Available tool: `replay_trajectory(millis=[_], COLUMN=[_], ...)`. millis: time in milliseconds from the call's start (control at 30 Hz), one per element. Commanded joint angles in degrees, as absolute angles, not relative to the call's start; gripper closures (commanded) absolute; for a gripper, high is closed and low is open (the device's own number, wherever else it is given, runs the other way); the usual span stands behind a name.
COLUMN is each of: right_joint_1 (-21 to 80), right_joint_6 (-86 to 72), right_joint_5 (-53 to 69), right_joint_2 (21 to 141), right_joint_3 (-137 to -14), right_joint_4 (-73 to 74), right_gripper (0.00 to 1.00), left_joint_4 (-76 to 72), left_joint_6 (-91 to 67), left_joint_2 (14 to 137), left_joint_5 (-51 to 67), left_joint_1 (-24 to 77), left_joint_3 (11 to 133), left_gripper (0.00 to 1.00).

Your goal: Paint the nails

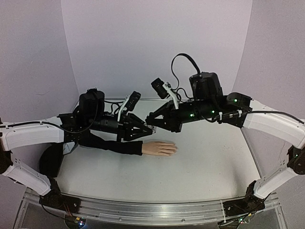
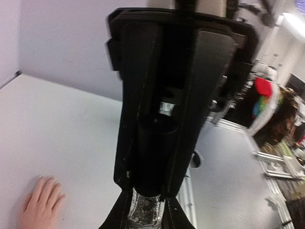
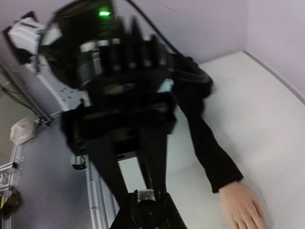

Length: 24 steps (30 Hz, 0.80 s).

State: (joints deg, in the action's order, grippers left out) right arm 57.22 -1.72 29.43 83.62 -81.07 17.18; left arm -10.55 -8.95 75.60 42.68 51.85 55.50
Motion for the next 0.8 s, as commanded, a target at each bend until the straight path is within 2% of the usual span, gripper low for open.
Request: replay_trajectory(millis=[0,67,167,233,333,433,533,767], right_joint_1=[57.12,56.72,56.32,56.06,55.99,56.03,56.07,56.22], right_joint_6=[1.20,-0.98,-5.61,-9.77,-14.91,-19.31,-21.95,-23.98], right_joint_5=[40.77,33.70,14.97,3.85,-5.12,-10.52,-11.45,-10.67], right_joint_2=[83.86,82.91,81.59,81.39,82.45,84.29,86.58,93.53], right_joint_3=[-78.14,-76.43,-75.08,-75.18,-76.53,-79.61,-83.43,-92.58], right_joint_4=[12.90,10.05,8.71,8.70,8.91,10.67,12.36,16.99], right_gripper=[1.00,0.82,0.41,0.29,0.23,0.24,0.29,0.45], left_joint_4=[-14.61,-12.21,-10.35,-9.37,-9.04,-9.93,-11.68,-11.23], left_joint_6=[-8.08,-6.85,-8.69,-9.41,-9.78,-8.39,-5.81,-4.48], left_joint_2=[73.40,73.89,74.94,76.05,78.47,80.30,81.65,84.84], left_joint_5=[57.52,49.38,27.14,14.27,3.41,-3.00,-7.41,-9.70], left_joint_1=[48.60,48.61,48.69,48.75,49.17,50.97,53.65,56.46], left_joint_3=[59.42,60.22,61.34,61.76,62.57,63.29,63.76,66.18], left_gripper=[1.00,1.00,1.00,1.00,1.00,1.00,1.00,1.00])
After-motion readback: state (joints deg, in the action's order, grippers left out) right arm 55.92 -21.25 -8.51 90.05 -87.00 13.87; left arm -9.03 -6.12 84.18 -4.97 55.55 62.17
